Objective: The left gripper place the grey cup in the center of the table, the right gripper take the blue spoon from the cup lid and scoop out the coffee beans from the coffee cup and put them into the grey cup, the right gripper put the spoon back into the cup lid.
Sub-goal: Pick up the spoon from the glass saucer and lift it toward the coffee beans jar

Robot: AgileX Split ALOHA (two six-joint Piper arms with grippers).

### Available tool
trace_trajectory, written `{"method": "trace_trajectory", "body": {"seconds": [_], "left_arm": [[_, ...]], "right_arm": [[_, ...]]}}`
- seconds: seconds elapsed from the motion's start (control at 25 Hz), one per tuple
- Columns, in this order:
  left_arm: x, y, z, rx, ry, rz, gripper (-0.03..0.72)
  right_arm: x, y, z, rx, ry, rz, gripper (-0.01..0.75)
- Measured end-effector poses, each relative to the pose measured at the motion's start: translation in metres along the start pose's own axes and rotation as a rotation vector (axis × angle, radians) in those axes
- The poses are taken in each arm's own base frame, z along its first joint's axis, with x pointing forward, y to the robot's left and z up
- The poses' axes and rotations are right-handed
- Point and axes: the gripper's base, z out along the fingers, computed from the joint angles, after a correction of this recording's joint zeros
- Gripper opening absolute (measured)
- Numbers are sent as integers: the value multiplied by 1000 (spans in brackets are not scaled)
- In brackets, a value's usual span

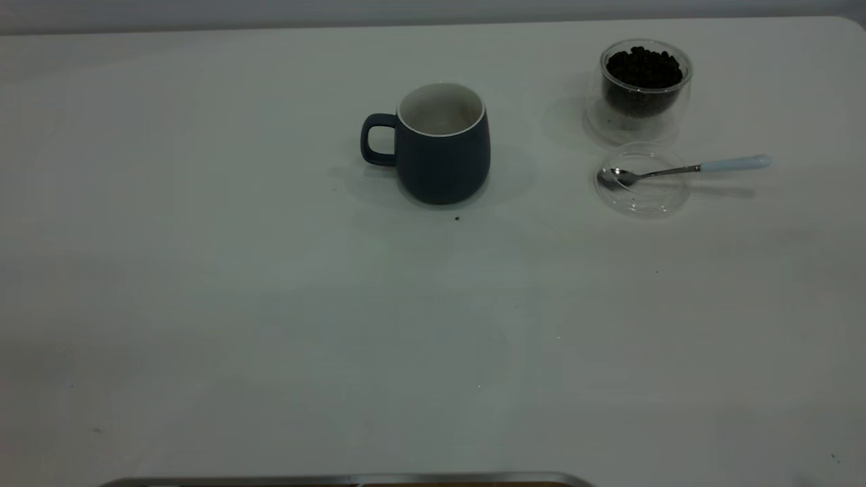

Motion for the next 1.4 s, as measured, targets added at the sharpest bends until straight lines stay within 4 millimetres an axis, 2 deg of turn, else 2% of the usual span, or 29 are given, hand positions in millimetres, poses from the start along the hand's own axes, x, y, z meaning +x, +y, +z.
{"method": "trace_trajectory", "body": {"seconds": [0.2,0.56,0.68,0.84,1.0,1.16,1.24,1.4], "left_arm": [[0,0,0,0,0,0,338],[0,0,0,0,2,1,338],[0,0,0,0,2,1,338],[0,0,0,0,2,1,338],[0,0,0,0,2,1,338],[0,0,0,0,2,1,338],[0,0,0,0,2,1,338],[0,0,0,0,3,1,338]], "right_arm": [[-21,-14,63,-6,162,27,598],[-41,-51,187,20,309,-32,593],[-53,-62,226,18,344,-32,593],[-61,-94,275,-20,437,65,593],[-56,-150,304,-78,517,214,593],[-46,-193,318,-83,516,292,592],[-39,-205,324,-100,512,319,592],[-19,-210,341,-186,535,367,592]]}}
